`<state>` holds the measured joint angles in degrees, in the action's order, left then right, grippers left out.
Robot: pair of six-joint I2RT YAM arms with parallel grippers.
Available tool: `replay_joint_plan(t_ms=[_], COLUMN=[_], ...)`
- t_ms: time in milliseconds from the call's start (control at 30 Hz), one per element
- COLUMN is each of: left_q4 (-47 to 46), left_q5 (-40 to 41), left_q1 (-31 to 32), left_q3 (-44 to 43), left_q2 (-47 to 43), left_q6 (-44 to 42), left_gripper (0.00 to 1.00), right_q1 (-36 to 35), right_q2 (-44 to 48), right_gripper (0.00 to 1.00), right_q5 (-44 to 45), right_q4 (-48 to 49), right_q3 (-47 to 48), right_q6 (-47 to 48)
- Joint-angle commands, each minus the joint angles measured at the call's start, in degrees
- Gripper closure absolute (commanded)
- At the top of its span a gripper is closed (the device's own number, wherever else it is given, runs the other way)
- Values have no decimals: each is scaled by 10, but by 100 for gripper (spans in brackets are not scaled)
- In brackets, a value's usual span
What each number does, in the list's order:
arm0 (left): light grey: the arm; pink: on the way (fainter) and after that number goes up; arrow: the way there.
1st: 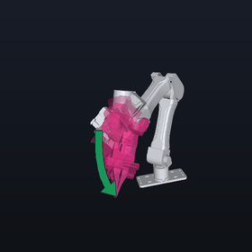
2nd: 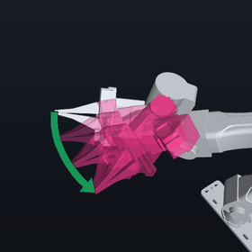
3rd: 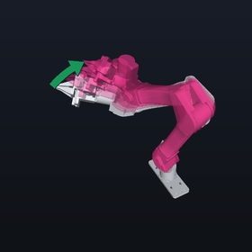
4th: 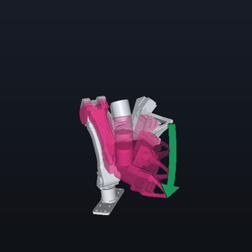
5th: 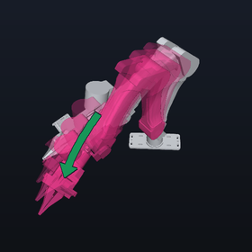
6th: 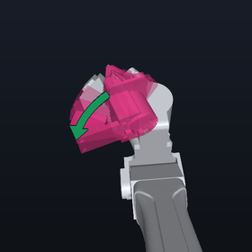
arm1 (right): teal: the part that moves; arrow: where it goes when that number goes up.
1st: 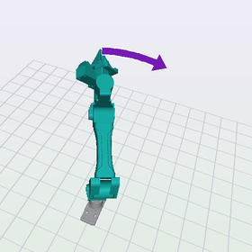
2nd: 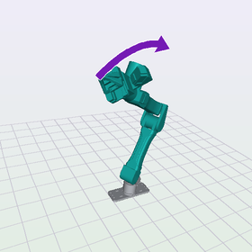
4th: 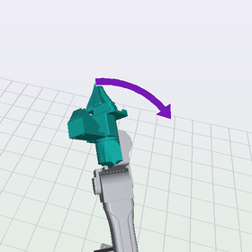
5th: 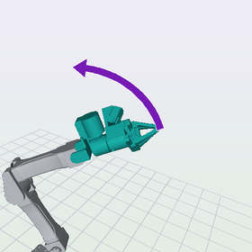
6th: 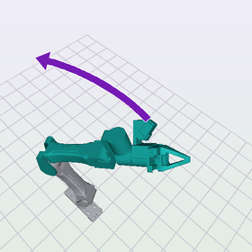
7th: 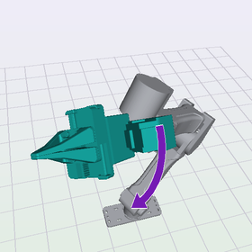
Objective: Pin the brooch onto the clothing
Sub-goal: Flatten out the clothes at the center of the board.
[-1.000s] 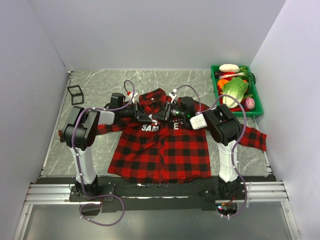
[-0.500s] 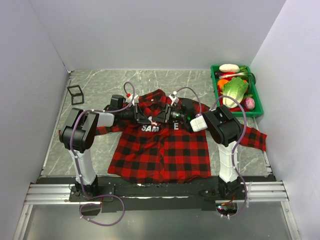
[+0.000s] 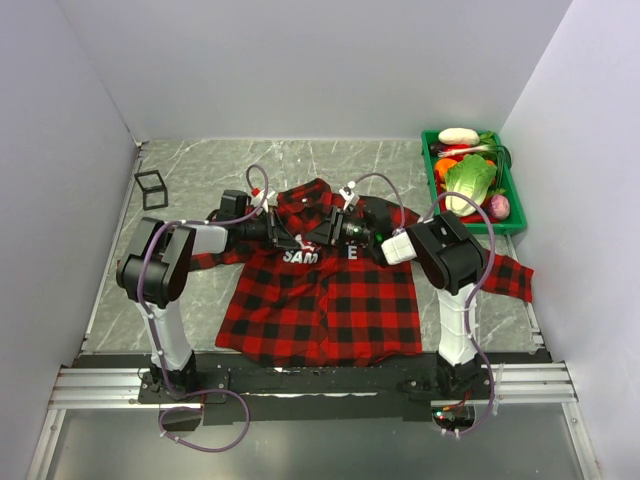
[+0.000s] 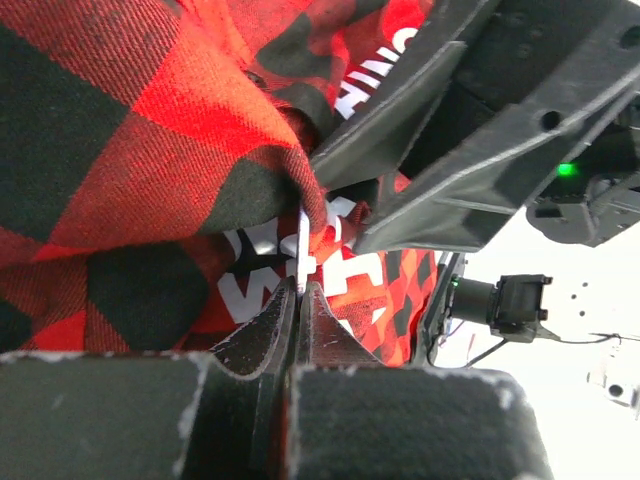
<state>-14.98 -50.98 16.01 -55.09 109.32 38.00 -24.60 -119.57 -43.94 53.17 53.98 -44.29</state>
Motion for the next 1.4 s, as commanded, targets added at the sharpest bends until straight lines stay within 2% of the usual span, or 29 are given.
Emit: replay_joint_plan(t_ms=[0, 100, 167, 267, 300, 400, 467, 500, 533, 633, 767, 867, 1133, 1367], left_q4=[57, 111, 129, 130, 133, 147, 163, 180, 186, 187, 190, 188, 110, 73], left_q5=[51, 90, 91, 89, 90, 104, 115, 120, 129, 164, 204, 230, 218, 259], left_q1=[1, 4, 9, 14, 14, 11, 3, 1, -4, -27, -60, -67, -133, -196], left_q3=[-32, -57, -75, -85, -85, -89, -95, -98, -101, -92, -79, -72, 8, 60], left_q2=[-37, -48, -50, -55, -58, -75, -84, -87, -90, -110, -111, -99, -69, -75], left_q6=[-49, -86, -93, -91, -86, -93, -99, -102, -104, -94, -68, -50, 16, 32], left_gripper=[99, 99, 97, 60, 37, 15, 9, 2, 0, 1, 4, 3, 4, 4], right_q1=[3, 10, 10, 12, 16, 28, 34, 38, 48, 82, 141, 185, 238, 266], right_q2=[57, 92, 117, 150, 159, 195, 230, 239, 249, 277, 311, 297, 229, 198], right_gripper=[53, 44, 43, 37, 35, 33, 33, 33, 33, 33, 32, 31, 31, 31], right_q5=[7, 16, 22, 51, 70, 105, 130, 145, 179, 246, 295, 309, 295, 264], right_q4=[43, 6, -25, -94, -137, -222, -265, -296, -361, -473, -527, -577, -614, -605], right_q3=[-11, -19, -19, -27, -29, -33, -37, -35, -29, -12, -20, 2, 47, 33], right_q6=[9, 32, 68, 105, 116, 140, 154, 170, 176, 192, 208, 209, 210, 196])
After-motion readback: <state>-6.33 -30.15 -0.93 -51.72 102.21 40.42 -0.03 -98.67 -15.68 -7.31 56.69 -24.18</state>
